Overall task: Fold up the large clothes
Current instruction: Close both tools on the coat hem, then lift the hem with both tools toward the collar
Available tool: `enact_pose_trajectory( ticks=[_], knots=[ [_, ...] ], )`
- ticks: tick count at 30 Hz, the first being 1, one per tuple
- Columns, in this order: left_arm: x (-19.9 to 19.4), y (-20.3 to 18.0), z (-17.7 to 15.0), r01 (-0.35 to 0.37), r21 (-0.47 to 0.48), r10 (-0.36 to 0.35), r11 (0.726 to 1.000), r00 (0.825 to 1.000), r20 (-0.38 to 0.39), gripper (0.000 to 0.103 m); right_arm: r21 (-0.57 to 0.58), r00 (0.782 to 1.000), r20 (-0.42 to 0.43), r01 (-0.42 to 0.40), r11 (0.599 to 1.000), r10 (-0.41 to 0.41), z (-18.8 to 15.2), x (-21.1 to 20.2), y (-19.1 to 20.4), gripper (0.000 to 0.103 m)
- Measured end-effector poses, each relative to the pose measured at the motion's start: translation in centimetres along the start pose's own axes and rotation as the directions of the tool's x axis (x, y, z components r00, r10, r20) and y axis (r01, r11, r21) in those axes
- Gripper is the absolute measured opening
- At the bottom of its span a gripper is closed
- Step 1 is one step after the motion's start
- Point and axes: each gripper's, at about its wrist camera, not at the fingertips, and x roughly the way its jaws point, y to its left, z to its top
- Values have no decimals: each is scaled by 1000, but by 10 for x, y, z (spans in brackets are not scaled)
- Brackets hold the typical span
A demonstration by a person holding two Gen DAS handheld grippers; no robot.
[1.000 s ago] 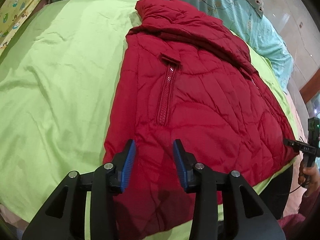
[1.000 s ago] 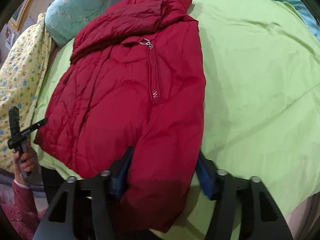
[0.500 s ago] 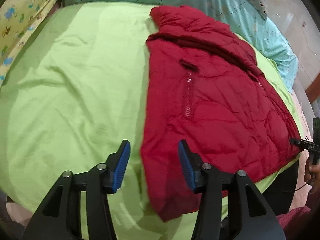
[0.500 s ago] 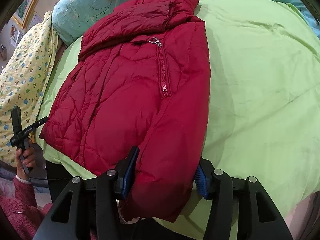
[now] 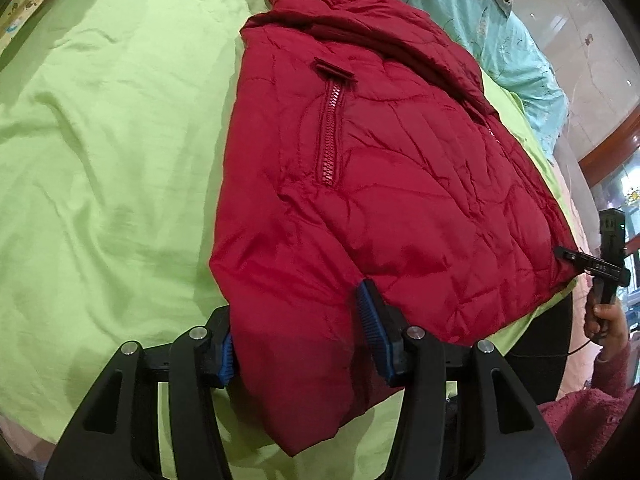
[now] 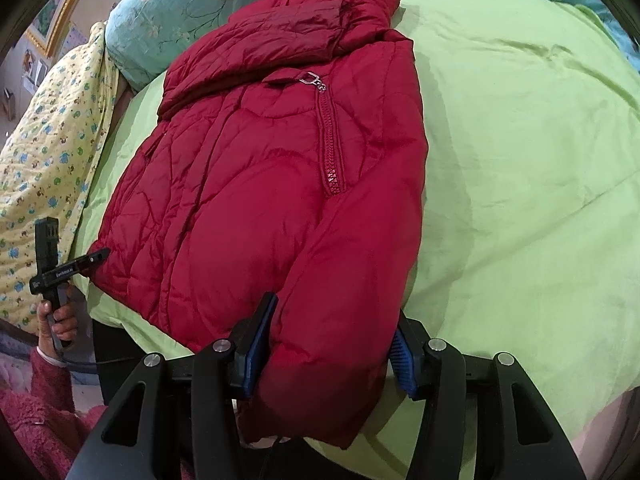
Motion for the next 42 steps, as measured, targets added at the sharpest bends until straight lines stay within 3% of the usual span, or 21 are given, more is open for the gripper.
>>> enact_pose_trajectory(
  ticks=[4, 8, 14, 23, 32, 42],
  knots=[
    [1, -7, -2, 13, 31, -13, 999, 1000, 1, 50, -5, 1000, 3, -12, 1000, 12, -2, -2, 0, 55],
    [-2, -11, -1, 14, 48, -15, 999, 1000, 25, 29, -19, 1000, 14, -14, 1000, 14, -4, -5, 3, 46],
    [-27, -26, 3, 19, 86, -30, 996, 991, 128, 21, -13, 992, 93, -85, 996, 85, -5, -19, 4, 33],
    [-58, -33, 21, 74, 69, -90, 995, 959, 270, 18, -8, 956, 218, -198, 980, 195, 4, -44, 4, 28],
    [-64, -34, 28, 78, 72, -97, 994, 947, 306, 18, -45, 941, 269, -203, 978, 207, 13, -57, 8, 27],
    [-77, -33, 43, 115, 56, -127, 992, 920, 371, 18, -61, 900, 378, -210, 976, 218, 33, -72, 12, 27]
  ],
)
